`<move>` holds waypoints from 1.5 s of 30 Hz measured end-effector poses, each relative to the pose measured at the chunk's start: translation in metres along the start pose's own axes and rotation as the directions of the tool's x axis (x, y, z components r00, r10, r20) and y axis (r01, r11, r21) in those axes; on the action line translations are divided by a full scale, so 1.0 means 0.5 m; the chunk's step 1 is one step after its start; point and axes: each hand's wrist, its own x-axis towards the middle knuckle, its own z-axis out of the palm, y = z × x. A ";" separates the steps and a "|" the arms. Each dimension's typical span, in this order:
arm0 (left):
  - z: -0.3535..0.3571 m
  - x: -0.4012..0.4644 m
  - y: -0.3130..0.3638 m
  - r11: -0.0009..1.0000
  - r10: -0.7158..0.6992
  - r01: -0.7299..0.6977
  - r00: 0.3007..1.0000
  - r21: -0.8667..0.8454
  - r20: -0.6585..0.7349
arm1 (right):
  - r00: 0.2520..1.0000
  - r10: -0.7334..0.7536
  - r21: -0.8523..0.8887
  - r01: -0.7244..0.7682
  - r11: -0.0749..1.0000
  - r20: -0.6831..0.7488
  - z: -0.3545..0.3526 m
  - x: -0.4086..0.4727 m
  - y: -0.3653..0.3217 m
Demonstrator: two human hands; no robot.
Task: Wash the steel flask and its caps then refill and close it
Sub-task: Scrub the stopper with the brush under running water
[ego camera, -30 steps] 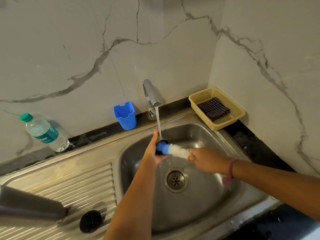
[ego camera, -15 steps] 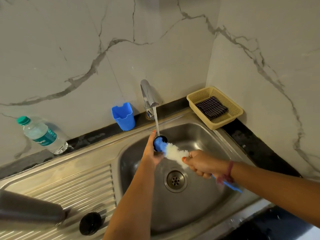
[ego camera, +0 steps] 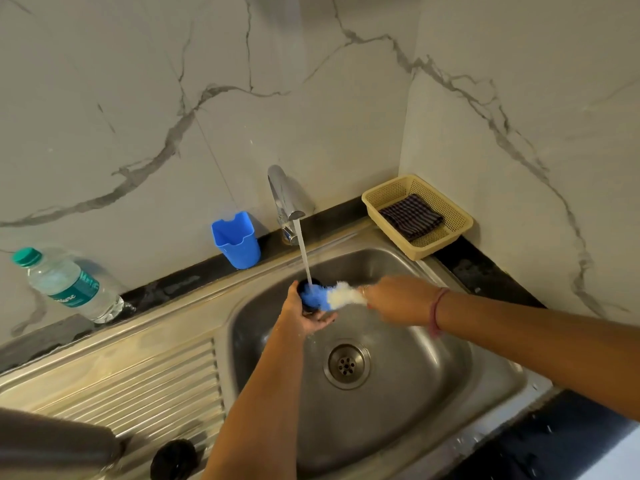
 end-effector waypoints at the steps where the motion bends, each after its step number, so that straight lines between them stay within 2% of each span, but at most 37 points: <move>1: 0.004 -0.002 0.000 1.000 0.001 -0.001 1.000 -0.004 0.000 | 0.994 -0.055 -0.235 0.032 0.971 -0.095 -0.005 -0.009 0.000; 4: 0.014 0.003 -0.002 0.998 0.032 -0.031 0.999 -0.048 0.025 | 0.949 -0.239 -0.543 0.092 0.835 -0.205 -0.019 -0.014 0.010; 6: 0.018 0.004 -0.006 0.992 0.099 -0.094 0.994 -0.083 0.053 | 0.955 -0.199 -0.508 0.063 0.859 -0.218 -0.017 -0.005 0.017; 7: 0.019 0.004 -0.007 0.988 0.119 -0.112 0.991 -0.111 0.065 | 0.977 -0.099 -0.357 0.026 0.934 -0.190 -0.010 0.001 0.017; 8: 0.018 0.006 -0.007 0.982 0.135 -0.124 0.988 -0.142 0.075 | 0.996 0.020 -0.068 -0.026 0.997 -0.088 -0.004 0.003 0.016; 9: 0.016 0.007 -0.006 0.977 0.151 -0.136 0.985 -0.166 0.082 | 0.991 0.097 0.271 -0.119 0.955 0.096 0.006 0.011 0.021; 10: 0.014 0.009 -0.006 0.973 0.164 -0.146 0.983 -0.181 0.086 | 0.947 0.128 0.560 -0.279 0.780 0.294 0.015 0.022 0.023; 11: 0.012 0.012 -0.007 0.971 0.167 -0.148 0.982 -0.188 0.089 | 0.881 0.105 0.741 -0.448 0.500 0.462 0.019 0.028 0.022; 12: 0.010 0.016 -0.009 0.971 0.165 -0.146 0.982 -0.187 0.087 | 0.827 0.050 0.803 -0.556 0.213 0.560 0.017 0.029 0.017; 13: 0.009 0.020 -0.009 0.972 0.162 -0.144 0.983 -0.183 0.084 | 0.807 0.011 0.806 -0.591 0.032 0.591 0.014 0.026 0.013; 14: 0.009 0.023 -0.009 0.973 0.161 -0.145 0.984 -0.178 0.078 | 0.808 -0.011 0.807 -0.589 -0.029 0.589 0.012 0.022 0.009; 15: 0.011 0.024 -0.008 0.973 0.162 -0.147 0.984 -0.179 0.077 | 0.827 0.003 0.826 -0.562 0.042 0.563 0.010 0.015 0.004; 16: 0.013 0.022 -0.007 0.972 0.165 -0.147 0.983 -0.184 0.083 | 0.877 0.054 0.837 -0.473 0.274 0.477 0.013 0.006 -0.001; 17: 0.013 0.020 -0.005 0.970 0.173 -0.154 0.980 -0.190 0.093 | 0.938 0.102 0.736 -0.325 0.594 0.332 0.021 -0.004 0.000; 18: 0.010 0.020 -0.003 0.966 0.187 -0.165 0.977 -0.198 0.100 | 0.981 0.087 0.493 -0.162 0.855 0.171 0.022 -0.017 0.004; 19: 0.007 0.020 -0.001 0.966 0.194 -0.172 0.976 -0.191 0.100 | 0.999 0.038 0.187 -0.042 0.982 0.028 0.027 -0.026 0.010; 20: 0.005 0.019 0.000 0.972 0.190 -0.172 0.977 -0.163 0.096 | 0.997 -0.007 -0.072 0.002 0.997 -0.074 0.030 -0.032 0.017; 21: 0.004 0.017 -0.002 0.978 0.180 -0.168 0.980 -0.123 0.089 | 0.983 -0.062 -0.219 0.022 0.976 -0.175 0.033 -0.034 0.024; 23: 0.008 0.011 -0.005 0.988 0.150 -0.146 0.986 -0.057 0.073 | 0.953 -0.181 -0.436 0.059 0.898 -0.244 0.026 -0.032 0.023; 25: 0.012 0.005 -0.007 0.994 0.112 -0.112 0.993 -0.019 0.031 | 0.934 -0.251 -0.523 0.086 0.848 -0.253 0.022 -0.022 0.023; 27: 0.008 0.004 -0.007 0.994 0.107 -0.108 0.994 0.008 0.021 | 0.945 -0.196 -0.452 0.059 0.890 -0.261 0.031 -0.010 0.028; 28: 0.005 0.003 -0.006 0.993 0.115 -0.115 0.993 0.000 0.029 | 0.959 -0.115 -0.315 0.030 0.949 -0.257 0.041 -0.006 0.027; 29: 0.000 0.003 -0.004 0.991 0.133 -0.132 0.990 -0.021 0.041 | 0.980 -0.014 -0.069 0.000 0.998 -0.197 0.051 -0.005 0.024; 30: -0.002 0.004 -0.002 0.988 0.148 -0.145 0.987 -0.052 0.056 | 0.996 0.077 0.247 -0.064 0.967 -0.042 0.053 -0.002 0.022; 31: -0.003 0.005 -0.001 0.985 0.163 -0.158 0.985 -0.068 0.064 | 0.982 0.124 0.543 -0.183 0.820 0.143 0.055 0.005 0.021; 32: -0.003 0.003 -0.001 0.984 0.169 -0.164 0.983 -0.073 0.070 | 0.939 0.124 0.758 -0.333 0.561 0.321 0.051 0.010 0.014; 33: -0.003 0.002 -0.002 0.983 0.174 -0.169 0.983 -0.069 0.067 | 0.892 0.079 0.849 -0.449 0.279 0.446 0.039 0.009 0.006; 34: -0.003 -0.001 -0.002 0.982 0.177 -0.173 0.982 -0.072 0.061 | 0.863 0.039 0.859 -0.504 0.089 0.503 0.024 0.004 0.000; 35: -0.004 -0.001 -0.001 0.981 0.180 -0.176 0.982 -0.076 0.052 | 0.854 0.027 0.853 -0.520 0.030 0.520 0.016 0.004 -0.003; 36: -0.007 -0.001 0.001 0.981 0.178 -0.173 0.983 -0.087 0.052 | 0.859 0.032 0.854 -0.512 0.096 0.511 0.011 0.000 -0.005; 37: -0.009 -0.003 0.002 0.981 0.177 -0.171 0.982 -0.093 0.063 | 0.888 0.063 0.835 -0.451 0.315 0.455 0.015 -0.002 0.000; 38: -0.011 -0.005 0.002 0.981 0.179 -0.171 0.981 -0.092 0.078 | 0.932 0.100 0.718 -0.333 0.610 0.347 0.020 -0.011 0.004; 39: -0.014 -0.005 0.001 0.982 0.179 -0.172 0.980 -0.084 0.085 | 0.973 0.103 0.481 -0.194 0.855 0.208 0.021 -0.022 0.008; 40: -0.013 -0.006 0.000 0.984 0.173 -0.167 0.981 -0.068 0.088 | 0.996 0.061 0.177 -0.073 0.982 0.070 0.032 -0.031 0.014; 41: -0.010 -0.007 -0.005 0.986 0.166 -0.162 0.982 -0.050 0.088 | 0.999 0.011 -0.093 -0.016 0.995 -0.050 0.044 -0.039 0.016; 42: -0.007 -0.007 -0.009 0.986 0.163 -0.160 0.983 -0.036 0.090 | 0.988 -0.040 -0.252 0.002 0.968 -0.147 0.053 -0.042 0.014; 45: 0.002 -0.006 -0.013 0.988 0.150 -0.152 0.987 0.017 0.065 | 0.967 -0.140 -0.411 0.043 0.911 -0.210 0.044 -0.035 0.002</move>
